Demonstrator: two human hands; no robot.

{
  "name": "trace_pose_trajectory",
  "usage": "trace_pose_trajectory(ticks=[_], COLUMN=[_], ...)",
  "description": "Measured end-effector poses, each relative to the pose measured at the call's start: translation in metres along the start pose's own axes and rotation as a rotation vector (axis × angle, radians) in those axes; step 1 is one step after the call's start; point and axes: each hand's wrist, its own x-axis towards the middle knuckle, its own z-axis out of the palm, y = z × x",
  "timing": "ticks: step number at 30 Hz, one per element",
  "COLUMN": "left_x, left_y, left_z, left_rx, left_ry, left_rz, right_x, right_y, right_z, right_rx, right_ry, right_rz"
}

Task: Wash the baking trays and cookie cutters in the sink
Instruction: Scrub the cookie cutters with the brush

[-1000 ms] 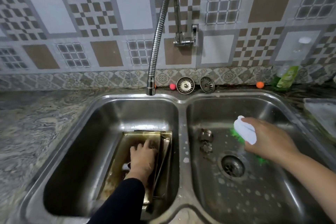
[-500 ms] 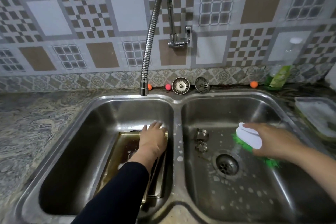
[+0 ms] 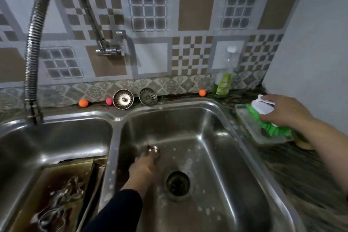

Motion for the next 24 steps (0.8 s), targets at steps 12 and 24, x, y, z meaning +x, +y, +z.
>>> trace_pose_trajectory(ticks=[12,24], left_x=[0.035,0.010], left_y=[-0.001,0.031], left_z=[0.059,0.027], left_rx=[-0.085,-0.799], left_ry=[0.213,0.211], left_rz=[-0.035,-0.100], right_x=[0.044,-0.008], right_y=[0.037,-0.034], right_z=[0.052,0.018], right_rx=[-0.093,-0.009], right_ry=[-0.113,0.048], right_rz=[-0.017,-0.233])
